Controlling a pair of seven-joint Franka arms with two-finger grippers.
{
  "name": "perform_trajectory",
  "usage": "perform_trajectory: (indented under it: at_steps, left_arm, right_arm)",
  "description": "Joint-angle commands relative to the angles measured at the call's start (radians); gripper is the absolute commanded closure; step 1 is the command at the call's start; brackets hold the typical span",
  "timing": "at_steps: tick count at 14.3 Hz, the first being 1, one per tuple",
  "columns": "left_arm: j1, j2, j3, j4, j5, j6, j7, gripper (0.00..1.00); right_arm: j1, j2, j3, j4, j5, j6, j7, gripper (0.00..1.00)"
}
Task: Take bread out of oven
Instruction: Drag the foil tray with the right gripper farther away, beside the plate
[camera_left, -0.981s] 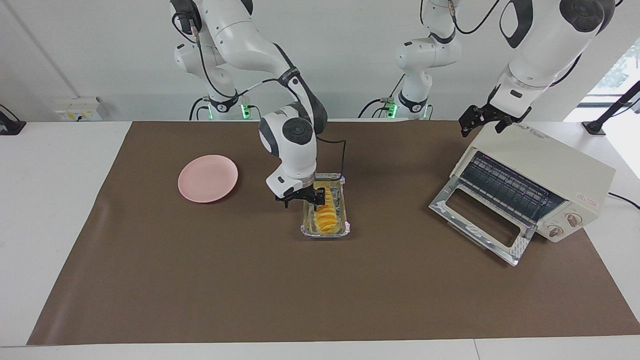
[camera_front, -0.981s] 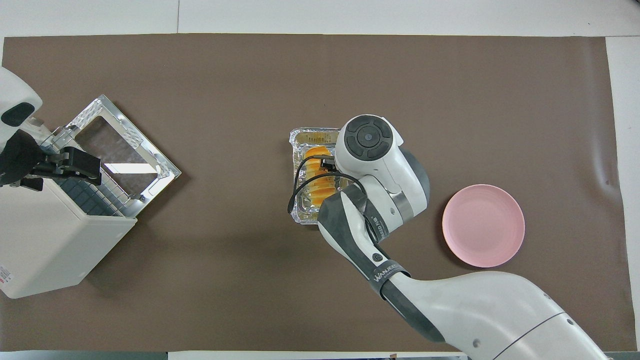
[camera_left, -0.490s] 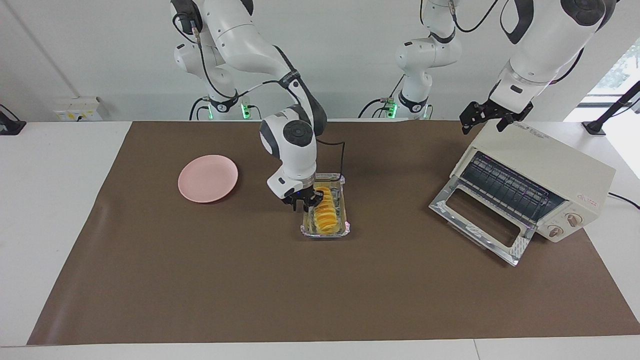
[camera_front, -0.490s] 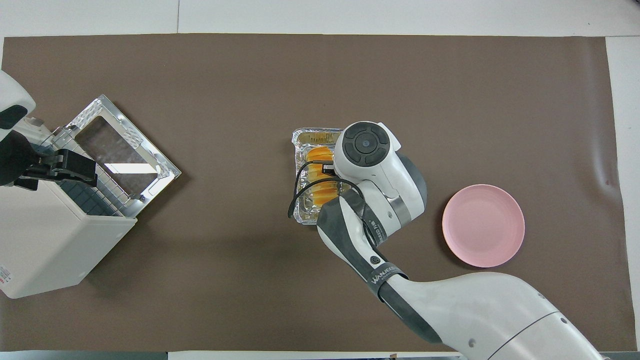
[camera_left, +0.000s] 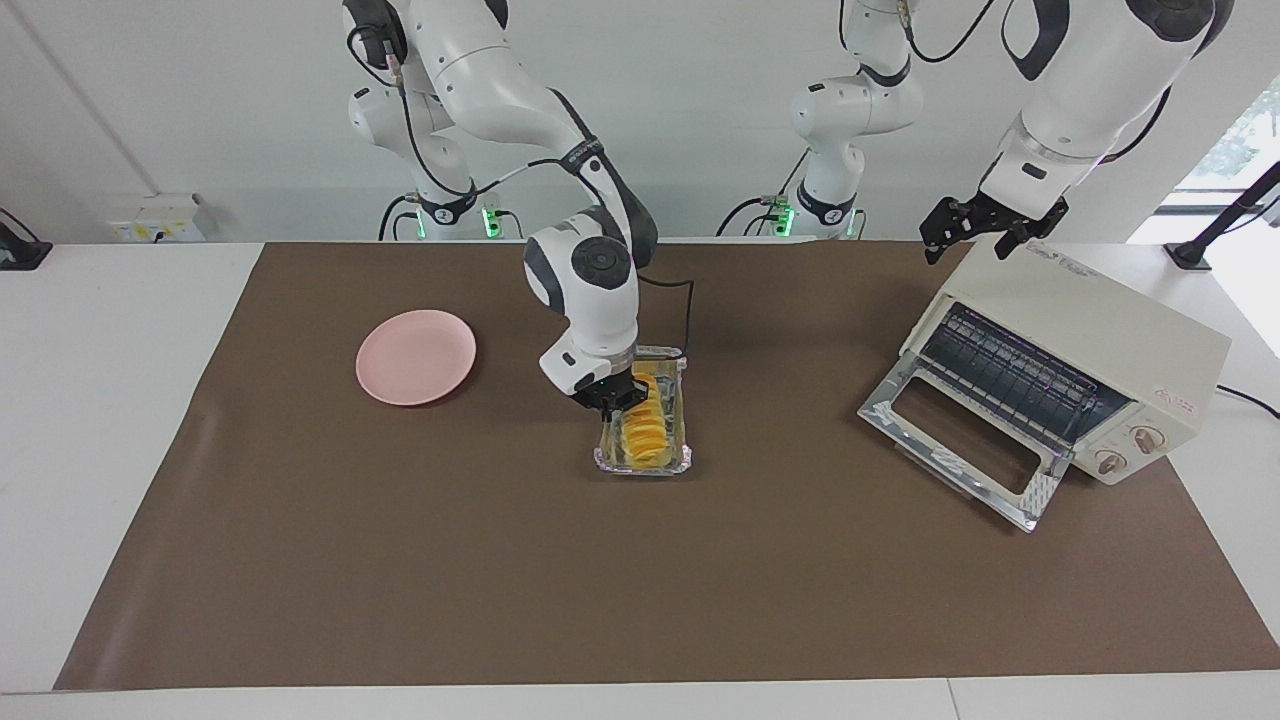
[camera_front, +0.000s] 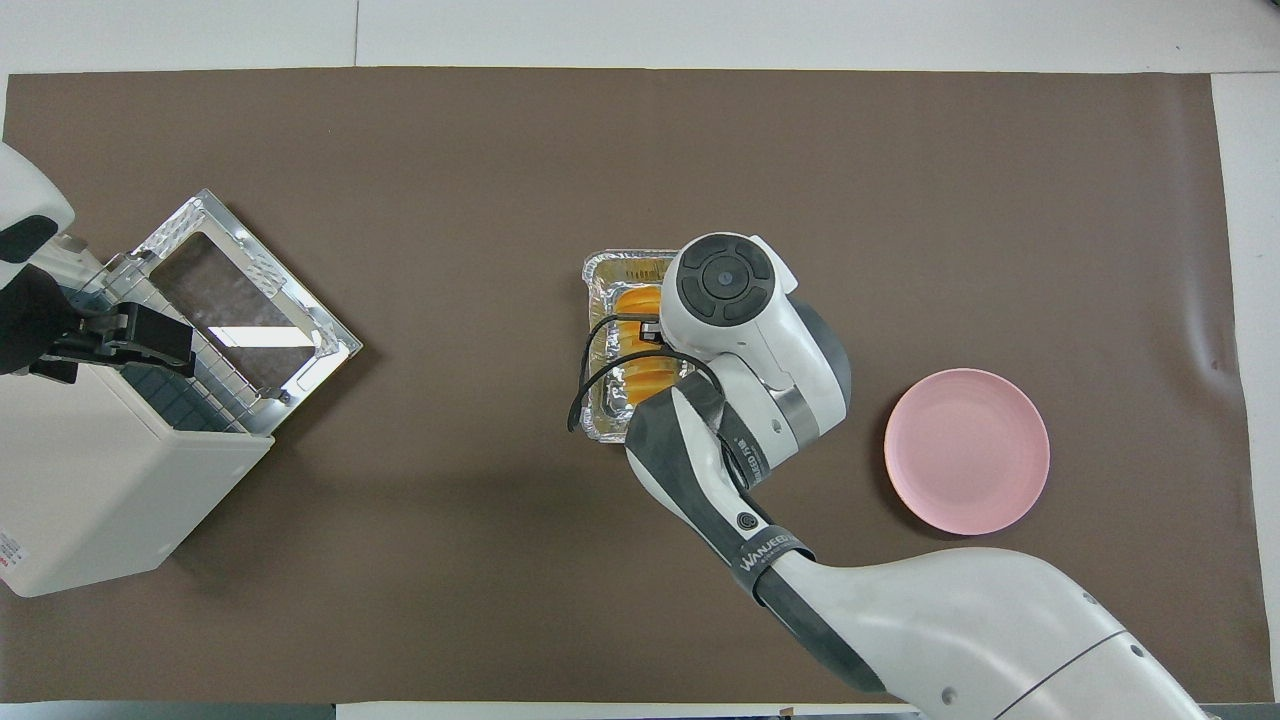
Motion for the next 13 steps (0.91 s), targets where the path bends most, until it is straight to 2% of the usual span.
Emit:
perform_trajectory:
  at_steps: [1,7,10,13]
  left_arm:
    - [0.022,-0.04,-0.013,-0.041,-0.005,0.012,0.015,0.0]
    - [0.022,-0.038,-0.01,-0.032,-0.005,0.015,0.009,0.0]
    - [0.022,-0.038,-0.01,-0.032,-0.005,0.015,0.007,0.0]
    - [0.022,-0.038,-0.01,-0.032,-0.005,0.015,0.007,0.0]
  right_arm:
    - [-0.04,0.0,0.007,0.109,-0.001,-0.105,-0.033,1.0]
    - [-0.271,-0.017,0.005,0.17,0.097,-0.138,-0.312,1.0]
    - [-0.392,-0.002,0.007,0.167,0.1,-0.124,-0.531,1.0]
    - [-0.468,0.047,0.005,0.167,0.115,-0.075,-0.642,1.0]
